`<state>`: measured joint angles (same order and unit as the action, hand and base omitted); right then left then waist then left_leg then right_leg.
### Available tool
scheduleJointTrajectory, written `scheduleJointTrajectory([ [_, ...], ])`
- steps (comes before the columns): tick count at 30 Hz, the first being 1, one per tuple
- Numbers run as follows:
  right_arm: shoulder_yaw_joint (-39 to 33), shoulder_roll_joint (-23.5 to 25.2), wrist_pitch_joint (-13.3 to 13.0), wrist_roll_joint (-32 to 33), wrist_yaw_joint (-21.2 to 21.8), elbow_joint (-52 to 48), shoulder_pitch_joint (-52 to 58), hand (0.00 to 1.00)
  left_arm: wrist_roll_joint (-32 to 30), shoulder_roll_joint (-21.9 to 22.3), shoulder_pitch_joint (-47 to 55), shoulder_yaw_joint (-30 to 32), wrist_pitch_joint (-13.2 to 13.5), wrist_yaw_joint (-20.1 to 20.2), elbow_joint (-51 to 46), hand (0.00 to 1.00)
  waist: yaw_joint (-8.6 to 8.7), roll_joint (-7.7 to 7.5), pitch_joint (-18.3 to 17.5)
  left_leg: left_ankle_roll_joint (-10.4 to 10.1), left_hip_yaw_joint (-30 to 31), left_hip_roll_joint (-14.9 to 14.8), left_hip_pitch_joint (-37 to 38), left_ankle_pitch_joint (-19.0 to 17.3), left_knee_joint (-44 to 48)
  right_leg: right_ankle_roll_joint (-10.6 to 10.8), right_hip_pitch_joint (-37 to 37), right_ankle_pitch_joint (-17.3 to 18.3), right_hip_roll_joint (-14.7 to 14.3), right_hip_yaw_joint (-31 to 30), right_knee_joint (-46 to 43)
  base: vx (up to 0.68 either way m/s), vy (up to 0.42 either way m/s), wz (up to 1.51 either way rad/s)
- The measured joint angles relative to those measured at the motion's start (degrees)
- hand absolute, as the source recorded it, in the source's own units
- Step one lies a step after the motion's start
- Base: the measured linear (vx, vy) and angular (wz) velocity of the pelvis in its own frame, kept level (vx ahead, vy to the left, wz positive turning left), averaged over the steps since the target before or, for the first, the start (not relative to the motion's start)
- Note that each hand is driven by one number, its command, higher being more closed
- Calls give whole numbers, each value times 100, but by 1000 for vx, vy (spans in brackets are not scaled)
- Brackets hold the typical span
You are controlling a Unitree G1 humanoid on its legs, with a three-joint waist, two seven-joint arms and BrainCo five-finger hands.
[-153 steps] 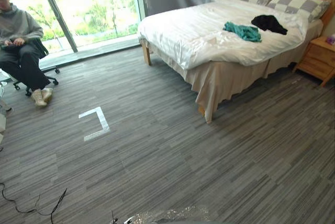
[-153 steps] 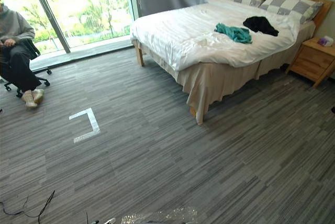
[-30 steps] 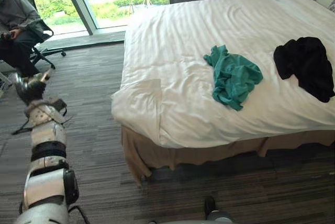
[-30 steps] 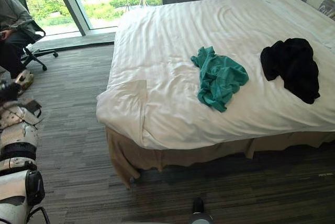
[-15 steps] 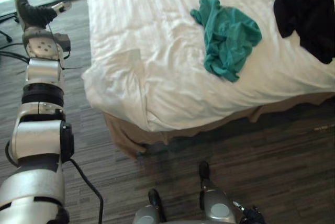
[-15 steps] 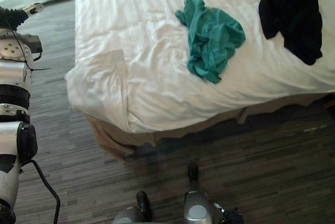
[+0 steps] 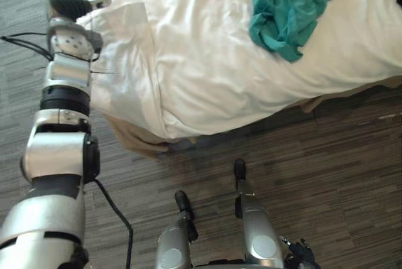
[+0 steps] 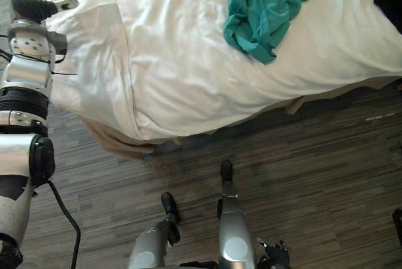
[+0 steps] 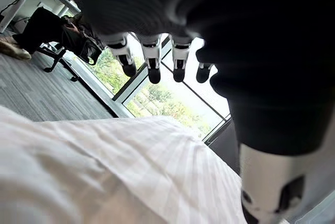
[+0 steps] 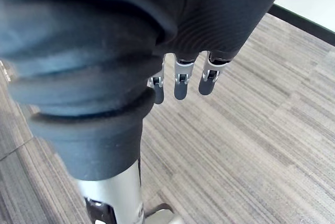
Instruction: Tidy the bed and pick cloth on bed and put in laundry
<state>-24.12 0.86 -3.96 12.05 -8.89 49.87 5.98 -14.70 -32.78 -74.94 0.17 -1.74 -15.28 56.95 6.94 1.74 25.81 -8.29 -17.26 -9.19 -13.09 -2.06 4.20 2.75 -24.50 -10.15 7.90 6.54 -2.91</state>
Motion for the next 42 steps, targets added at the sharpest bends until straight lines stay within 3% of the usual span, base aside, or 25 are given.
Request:
scheduleJointTrajectory([
  [3,56,73,-16,97,-7,-199,-1,0,-401,255,-8,14,-88,152,1,0,-11,-38,59,0,-255,-71,-186,-6,55,7,-141,-5,39,24,-3,-2,1,9],
  [4,89,94,-22,101,-22,-209,-2,0,-573,412,-6,13,-135,194,1,100,-21,-52,67,0,-372,-126,-281,-3,113,7,-197,-5,50,65,-3,23,1,16],
  [7,123,104,-21,101,-90,-346,-2,0,-996,703,10,-2,-119,256,-35,100,-131,-71,78,0,-445,-144,-500,0,291,7,-393,-9,79,86,-12,45,7,9],
  [16,328,4,-11,69,-98,-401,0,0,-1312,547,703,216,191,417,-378,100,-148,-76,75,7,-857,-219,-272,-6,373,10,-176,-7,95,89,-88,21,5,-1],
  [22,377,-87,46,-105,-96,-400,17,0,-1164,531,2085,531,461,579,-800,100,-161,-73,5,115,-946,-274,138,-112,368,123,313,153,75,124,-84,-19,2,-2],
  [25,377,-133,82,-165,-95,-361,104,0,-823,543,3075,578,582,628,-982,100,-181,-40,-277,97,-902,-276,345,-93,316,117,527,215,68,192,-92,22,-1,7],
  [30,321,-235,211,-372,-93,121,116,0,-229,564,5245,1093,469,775,-1101,100,-242,66,-665,56,-628,-224,864,-66,170,117,1090,423,73,464,-133,52,21,27],
  [31,183,-275,242,-372,-92,369,116,0,17,574,5716,1416,454,769,-882,0,-368,95,-766,41,-476,-213,897,-50,167,129,1221,459,75,607,-127,35,7,44],
  [34,7,-369,288,-375,-90,725,92,0,149,574,5944,1828,548,765,-910,0,-479,85,-843,34,-249,-183,1099,-38,118,167,1588,499,101,804,-67,0,11,40],
  [37,-91,-456,314,-377,-87,860,84,0,153,586,6224,2045,547,767,-887,0,-407,71,-1173,33,-171,-108,1277,-18,-50,175,1841,501,119,887,105,-9,26,9],
  [40,-604,-523,455,-367,-77,974,78,0,118,1237,6929,2474,149,724,-1275,0,-406,200,-1423,39,-117,-56,1501,-15,-229,227,2079,465,108,946,331,41,0,5],
  [42,-704,-505,462,-365,-76,909,79,0,179,1619,7467,2464,41,644,-1904,0,-430,201,-1440,39,-40,-57,1518,-14,-241,232,2143,469,110,1009,342,71,-2,19],
])
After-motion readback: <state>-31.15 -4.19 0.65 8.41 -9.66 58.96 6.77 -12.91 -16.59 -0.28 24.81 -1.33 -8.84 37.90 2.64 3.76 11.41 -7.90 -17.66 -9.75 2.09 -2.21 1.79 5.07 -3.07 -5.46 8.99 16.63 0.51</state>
